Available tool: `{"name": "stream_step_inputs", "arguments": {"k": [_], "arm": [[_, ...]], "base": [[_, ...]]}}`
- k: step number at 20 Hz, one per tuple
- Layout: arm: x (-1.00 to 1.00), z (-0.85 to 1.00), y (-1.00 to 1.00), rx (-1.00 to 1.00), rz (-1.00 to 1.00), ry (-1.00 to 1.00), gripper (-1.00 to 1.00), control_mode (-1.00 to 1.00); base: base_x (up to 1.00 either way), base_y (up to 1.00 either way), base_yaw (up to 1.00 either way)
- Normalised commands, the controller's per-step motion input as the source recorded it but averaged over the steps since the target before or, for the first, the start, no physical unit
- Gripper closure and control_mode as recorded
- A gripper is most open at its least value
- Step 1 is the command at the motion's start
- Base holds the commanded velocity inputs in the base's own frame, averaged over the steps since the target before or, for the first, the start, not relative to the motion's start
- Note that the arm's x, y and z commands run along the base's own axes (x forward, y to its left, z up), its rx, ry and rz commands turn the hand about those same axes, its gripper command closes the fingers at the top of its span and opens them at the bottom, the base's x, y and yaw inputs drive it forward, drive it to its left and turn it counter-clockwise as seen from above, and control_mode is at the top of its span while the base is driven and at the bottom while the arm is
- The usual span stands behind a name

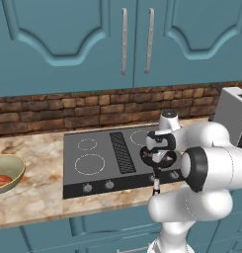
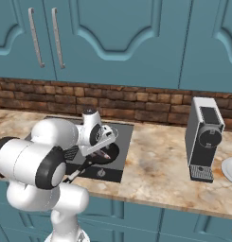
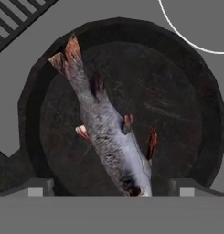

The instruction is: Place the fish on the plate and place the sweet potato on the same plate.

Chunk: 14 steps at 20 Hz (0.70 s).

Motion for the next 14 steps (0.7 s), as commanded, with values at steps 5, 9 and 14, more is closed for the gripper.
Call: {"name": "stream_step_inputs", "arguments": {"k": [5, 9, 14], "arm": [[0.11, -0.09, 0.00, 0.00, 0.00, -0.01, -1.00, -1.00], [0.10, -0.16, 0.00, 0.00, 0.00, 0.00, -1.00, -1.00], [0.04, -0.18, 0.00, 0.00, 0.00, 0.00, -1.00, -1.00]], "base": [[0.00, 0.00, 0.00], [0.00, 0.00, 0.00], [0.00, 0.00, 0.00]]}}
